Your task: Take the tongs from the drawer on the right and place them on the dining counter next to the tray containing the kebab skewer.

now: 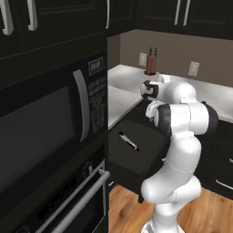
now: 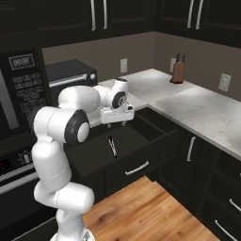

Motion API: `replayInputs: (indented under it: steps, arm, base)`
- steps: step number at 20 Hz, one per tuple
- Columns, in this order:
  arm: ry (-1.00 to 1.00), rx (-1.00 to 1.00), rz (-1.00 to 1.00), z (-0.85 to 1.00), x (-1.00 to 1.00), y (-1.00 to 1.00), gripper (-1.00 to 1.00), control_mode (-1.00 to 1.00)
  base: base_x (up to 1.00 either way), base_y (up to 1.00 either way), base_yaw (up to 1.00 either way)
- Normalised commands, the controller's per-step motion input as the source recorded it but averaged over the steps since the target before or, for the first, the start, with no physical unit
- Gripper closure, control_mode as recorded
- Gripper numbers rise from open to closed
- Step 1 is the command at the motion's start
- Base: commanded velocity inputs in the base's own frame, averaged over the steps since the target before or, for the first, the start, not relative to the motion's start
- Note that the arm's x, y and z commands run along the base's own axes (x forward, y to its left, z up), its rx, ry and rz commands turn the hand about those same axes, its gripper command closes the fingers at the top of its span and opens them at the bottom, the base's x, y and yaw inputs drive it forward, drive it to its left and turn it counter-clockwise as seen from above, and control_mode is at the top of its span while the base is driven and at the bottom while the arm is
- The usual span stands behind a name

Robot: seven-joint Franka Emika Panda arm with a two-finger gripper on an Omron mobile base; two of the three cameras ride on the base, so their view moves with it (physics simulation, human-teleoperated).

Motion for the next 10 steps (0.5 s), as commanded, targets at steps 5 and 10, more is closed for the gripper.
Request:
replayInputs:
  steps: [5, 10]
  arm:
    - [-0.2, 0.21, 0.02, -0.24, 0.0, 0.21, -1.0, -1.0]
    - [-0.01, -0.03, -0.03, -0.05, 0.0, 0.4, -1.0, -1.0]
  base:
    - [0.0, 0.0, 0.0]
    - [0.0, 0.0, 0.0]
